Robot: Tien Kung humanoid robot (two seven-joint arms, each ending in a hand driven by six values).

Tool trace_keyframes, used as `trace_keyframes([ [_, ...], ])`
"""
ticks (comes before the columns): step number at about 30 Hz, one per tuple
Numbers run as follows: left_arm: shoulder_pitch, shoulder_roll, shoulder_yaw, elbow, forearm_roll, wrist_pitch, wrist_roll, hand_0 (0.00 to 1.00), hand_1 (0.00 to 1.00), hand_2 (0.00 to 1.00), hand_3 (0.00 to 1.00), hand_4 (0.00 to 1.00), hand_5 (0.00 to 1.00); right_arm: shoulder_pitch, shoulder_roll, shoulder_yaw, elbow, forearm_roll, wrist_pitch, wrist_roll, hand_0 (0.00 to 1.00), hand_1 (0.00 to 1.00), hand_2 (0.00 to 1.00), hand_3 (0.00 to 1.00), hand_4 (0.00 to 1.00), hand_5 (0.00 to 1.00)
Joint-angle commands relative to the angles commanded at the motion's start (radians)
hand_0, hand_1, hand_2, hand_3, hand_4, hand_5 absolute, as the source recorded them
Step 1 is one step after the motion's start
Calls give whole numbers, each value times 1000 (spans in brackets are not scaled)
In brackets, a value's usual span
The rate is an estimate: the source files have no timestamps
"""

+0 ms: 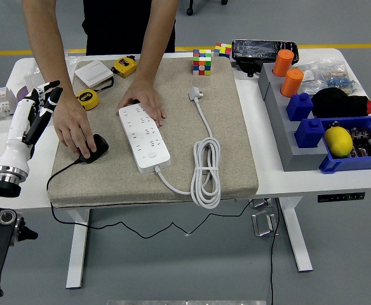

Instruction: Pick up the plug,place it near the board,insert it into the board,press the button

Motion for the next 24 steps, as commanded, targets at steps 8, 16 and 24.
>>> trace_keyframes([
  [8,0,0,7,5,0,6,-7,834,865,810,815,998,998,-4,-14,57,-25,73,216,-102,788,745,726,725,998,896],
  [16,5,0,13,8,0,11,-11,831,862,809,814,998,998,-10,-2,124,-36,196,207,-20,796,755,745,768,998,907],
  [24,6,0,12,12,3,14,-13,831,862,808,808,998,998,-7,-2,100,-39,190,190,-35,797,761,750,768,998,904],
])
